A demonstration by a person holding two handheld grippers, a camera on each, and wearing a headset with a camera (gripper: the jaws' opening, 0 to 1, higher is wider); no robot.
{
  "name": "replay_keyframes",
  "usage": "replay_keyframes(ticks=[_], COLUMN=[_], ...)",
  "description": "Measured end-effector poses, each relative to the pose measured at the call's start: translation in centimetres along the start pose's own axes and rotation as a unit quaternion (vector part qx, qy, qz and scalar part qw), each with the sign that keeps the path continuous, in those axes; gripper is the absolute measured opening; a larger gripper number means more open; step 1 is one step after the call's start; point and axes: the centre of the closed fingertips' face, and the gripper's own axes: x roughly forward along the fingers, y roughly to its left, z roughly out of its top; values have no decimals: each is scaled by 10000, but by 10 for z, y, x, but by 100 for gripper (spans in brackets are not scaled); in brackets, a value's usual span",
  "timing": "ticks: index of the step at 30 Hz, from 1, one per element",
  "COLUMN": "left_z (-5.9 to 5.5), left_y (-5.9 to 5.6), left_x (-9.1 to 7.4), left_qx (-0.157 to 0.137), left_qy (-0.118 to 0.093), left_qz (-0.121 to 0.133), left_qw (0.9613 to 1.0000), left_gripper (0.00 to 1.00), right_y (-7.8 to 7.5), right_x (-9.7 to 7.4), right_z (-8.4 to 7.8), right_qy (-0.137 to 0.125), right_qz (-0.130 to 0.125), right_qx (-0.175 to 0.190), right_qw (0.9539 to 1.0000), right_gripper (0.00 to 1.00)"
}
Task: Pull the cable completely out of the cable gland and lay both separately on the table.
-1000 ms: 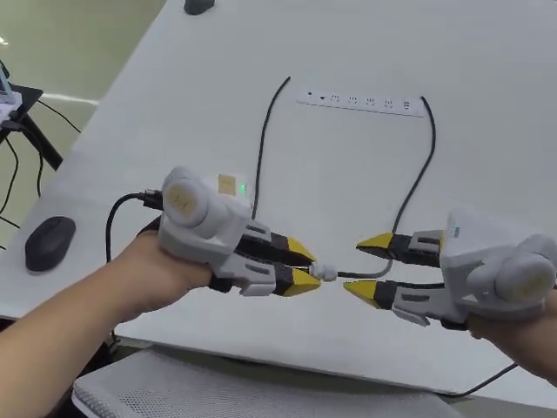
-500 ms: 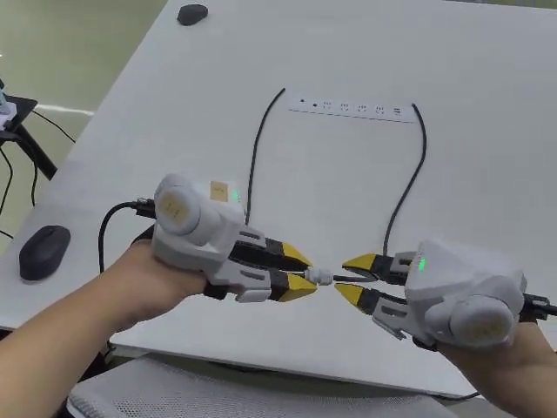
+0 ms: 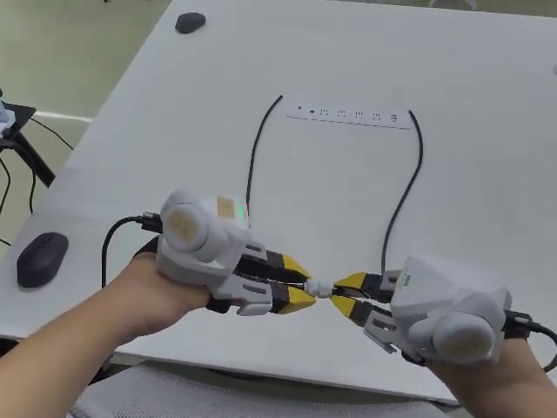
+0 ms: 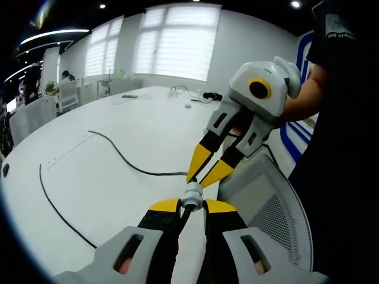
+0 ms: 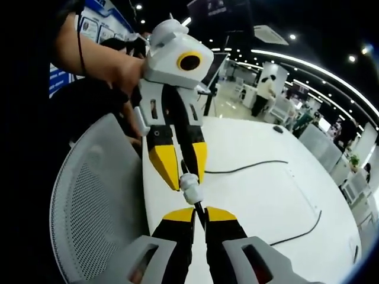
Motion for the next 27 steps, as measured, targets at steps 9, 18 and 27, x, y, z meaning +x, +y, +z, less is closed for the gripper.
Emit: replay_keyframes(ticks=[9,18,27], left_z=[1,3,5], left_y=[1,2,0], left_x=[-3,-5,-4], left_qx=[-70,-124,-147], left_qy=[-69,-143,-215], left_qz=[51,110,116], left_qw=[9999,9998,9996], left_gripper=[15,15,15], right_y=[-5,-15,-23], right_x=[-1,-4,-6], right_z=[-7,-23,-43], right_qy=[12,98,125], right_qz=[-153,-382,-573], right_qx=[226,771,1364], right_qw=[9996,9962,9889], right_gripper=[1,0,0])
